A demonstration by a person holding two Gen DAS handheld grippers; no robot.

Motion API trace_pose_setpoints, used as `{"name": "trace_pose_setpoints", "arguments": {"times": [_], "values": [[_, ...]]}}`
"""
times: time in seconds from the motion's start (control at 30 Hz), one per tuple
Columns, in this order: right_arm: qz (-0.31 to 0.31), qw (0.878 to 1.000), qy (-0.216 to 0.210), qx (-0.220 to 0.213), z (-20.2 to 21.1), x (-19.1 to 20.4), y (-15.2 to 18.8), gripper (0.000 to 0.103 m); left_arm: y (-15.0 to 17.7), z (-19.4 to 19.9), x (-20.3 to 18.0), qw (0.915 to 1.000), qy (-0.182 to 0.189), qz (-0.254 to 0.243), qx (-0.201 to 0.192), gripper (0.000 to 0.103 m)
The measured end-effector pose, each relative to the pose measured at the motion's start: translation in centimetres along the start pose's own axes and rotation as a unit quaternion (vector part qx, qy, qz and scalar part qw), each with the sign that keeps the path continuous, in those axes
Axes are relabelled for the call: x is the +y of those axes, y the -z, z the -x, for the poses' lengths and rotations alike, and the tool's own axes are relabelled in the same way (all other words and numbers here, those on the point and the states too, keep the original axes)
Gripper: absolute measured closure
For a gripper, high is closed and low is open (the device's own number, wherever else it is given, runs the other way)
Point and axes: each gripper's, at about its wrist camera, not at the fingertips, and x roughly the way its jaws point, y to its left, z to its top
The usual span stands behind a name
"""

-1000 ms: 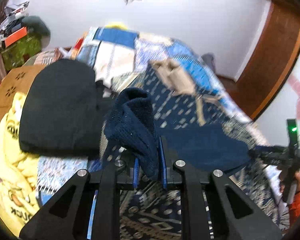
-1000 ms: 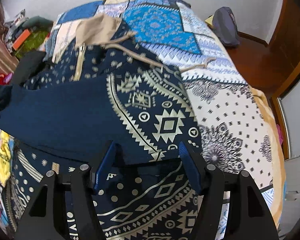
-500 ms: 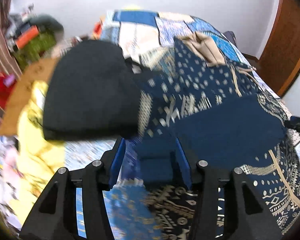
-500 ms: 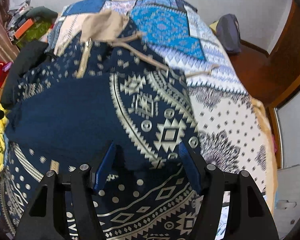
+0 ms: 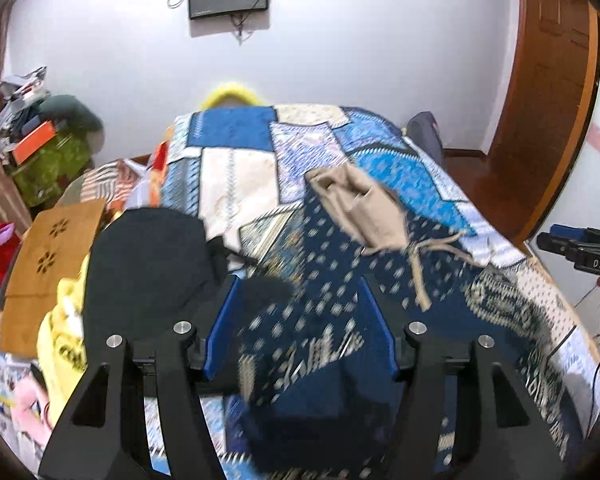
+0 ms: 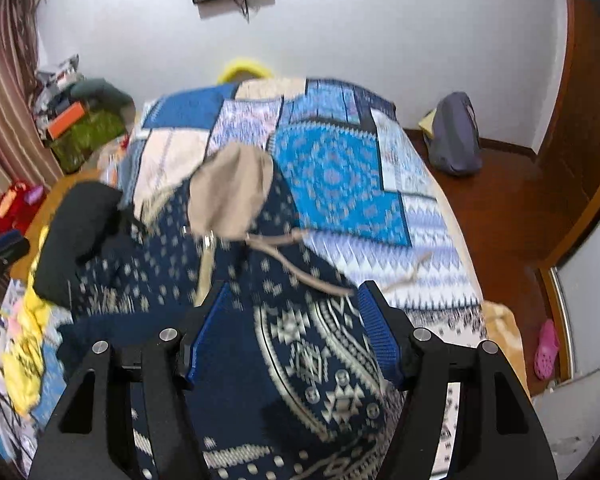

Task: Fold large clothes
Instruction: 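Grasp the beige hood with both grippers and lift it toward the hem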

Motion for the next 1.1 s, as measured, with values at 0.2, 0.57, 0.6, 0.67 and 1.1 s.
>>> {"name": "trace_pose_setpoints", "arguments": {"times": [0.2, 0.57, 0.6, 0.67, 1.1], "values": [[-0.015, 1.000, -0.016, -0.013, -1.9, 0.1, -2.4, 0.041, -2.9, -4.7, -1.6, 0.9999, -0.001, -0.009, 0.014, 0.043], [-0.021, 0.999, -0.008, 0.039, -11.2, 0.0, -6.5, 0.041, -4.4, -15.0, -1.6, 0.9951, 0.022, 0.042, 0.087, 0.043], [-0.026, 0.998, -0.011, 0.048, -12.2, -0.1, -6.6, 0.041, -4.4, -15.7, -1.7, 0.9946, 0.022, 0.044, 0.091, 0.043], [-0.038, 0.997, -0.021, 0.068, -14.4, -0.3, -6.7, 0.041, -4.4, -17.5, -1.8, 0.9931, 0.025, 0.049, 0.104, 0.043], [-0.118, 0.981, -0.085, 0.130, -22.6, -2.0, -4.3, 0.054, -2.8, -26.0, -0.5, 0.9710, 0.068, 0.135, 0.185, 0.042]]}}
